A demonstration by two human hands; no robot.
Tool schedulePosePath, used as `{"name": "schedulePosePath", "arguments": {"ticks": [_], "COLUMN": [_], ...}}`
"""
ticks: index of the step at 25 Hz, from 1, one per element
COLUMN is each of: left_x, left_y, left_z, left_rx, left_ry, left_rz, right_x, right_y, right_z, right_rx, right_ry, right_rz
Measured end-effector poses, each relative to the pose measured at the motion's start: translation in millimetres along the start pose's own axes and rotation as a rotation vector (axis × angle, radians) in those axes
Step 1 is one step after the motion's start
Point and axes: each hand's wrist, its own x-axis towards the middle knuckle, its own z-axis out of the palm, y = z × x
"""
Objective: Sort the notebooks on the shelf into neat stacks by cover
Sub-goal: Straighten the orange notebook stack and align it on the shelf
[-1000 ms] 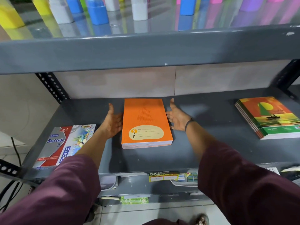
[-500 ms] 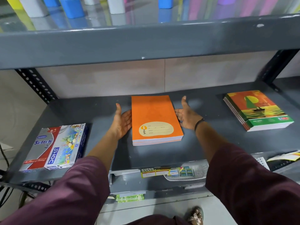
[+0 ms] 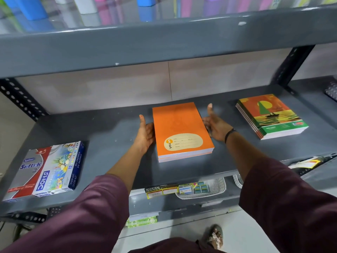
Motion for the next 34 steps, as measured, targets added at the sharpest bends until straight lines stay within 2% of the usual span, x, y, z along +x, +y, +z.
{"name": "schedulePosePath", "arguments": {"ticks": [2,4,5,7,9,13,20,23,27,34], "left_x": [-7,-13,-18,-22,-22,-21,-22,-22,-20,-28], "left_y": [1,0,-1,-3,-8,-30,-65,-71,-74,-72], "left_z": [17,36,49,80,120,204,319,347,355,347], "left_rx": [0.272,0.549,0.662,0.788,0.82,0.772,0.642,0.593,0.496,0.441], "left_ry": [0.243,0.471,0.496,0.41,0.29,0.143,0.066,0.081,0.165,0.212], "left_rz": [0.143,0.405,0.545,0.748,0.807,0.701,0.389,0.285,0.204,0.207], "right_x": [0,-10,-16,-19,-19,-24,-30,-26,-23,-21], "right_y": [2,4,5,7,5,6,18,24,26,29], "right_z": [2,-2,-8,-34,-66,-133,-236,-272,-291,-275], "right_rx": [-0.201,-0.49,-0.597,-0.758,-0.937,-1.075,-1.153,-0.982,-0.68,-0.524], "right_ry": [0.136,0.341,0.419,0.521,0.589,0.679,0.679,0.617,0.438,0.46], "right_rz": [-0.105,-0.351,-0.468,-0.573,-0.578,-0.54,-0.317,-0.207,-0.239,-0.286]}}
